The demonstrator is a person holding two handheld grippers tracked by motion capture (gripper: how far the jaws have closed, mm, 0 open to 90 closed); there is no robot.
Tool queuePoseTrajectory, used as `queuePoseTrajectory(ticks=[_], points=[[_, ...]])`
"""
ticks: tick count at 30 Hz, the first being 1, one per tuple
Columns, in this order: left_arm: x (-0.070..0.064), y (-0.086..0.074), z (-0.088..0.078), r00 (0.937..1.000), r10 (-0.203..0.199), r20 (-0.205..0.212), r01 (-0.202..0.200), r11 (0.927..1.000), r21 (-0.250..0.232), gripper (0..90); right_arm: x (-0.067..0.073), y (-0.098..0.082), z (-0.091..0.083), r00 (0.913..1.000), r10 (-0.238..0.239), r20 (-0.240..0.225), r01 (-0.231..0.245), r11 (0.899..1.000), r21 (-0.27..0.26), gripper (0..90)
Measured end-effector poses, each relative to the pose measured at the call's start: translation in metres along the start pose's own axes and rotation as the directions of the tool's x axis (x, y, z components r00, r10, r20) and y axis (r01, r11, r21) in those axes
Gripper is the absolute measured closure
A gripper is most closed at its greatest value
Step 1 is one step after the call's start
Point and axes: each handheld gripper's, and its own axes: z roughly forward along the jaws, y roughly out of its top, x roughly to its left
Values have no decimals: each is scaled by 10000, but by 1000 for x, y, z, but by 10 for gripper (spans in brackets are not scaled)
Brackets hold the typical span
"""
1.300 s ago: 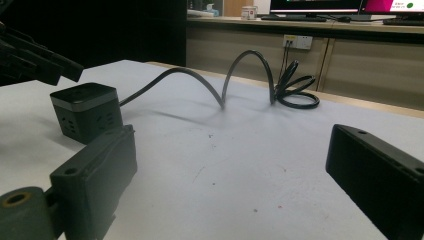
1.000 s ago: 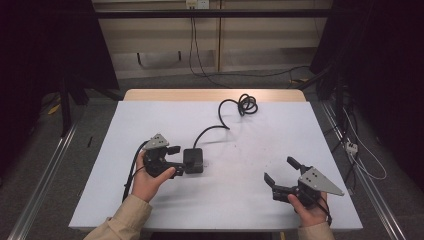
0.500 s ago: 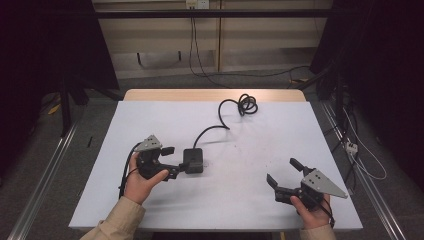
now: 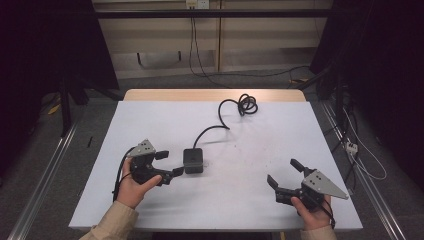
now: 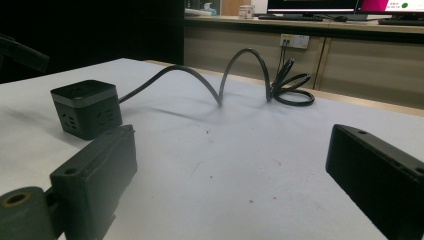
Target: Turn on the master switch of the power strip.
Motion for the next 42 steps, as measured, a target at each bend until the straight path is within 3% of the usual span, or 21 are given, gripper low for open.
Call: queuePoseTrajectory(ticks=[42], points=[[25,-32,-46,9985,7,-548,-38,9983,-579,74,0,0,-5,10000,-17,92,17,10000,-17,55]])
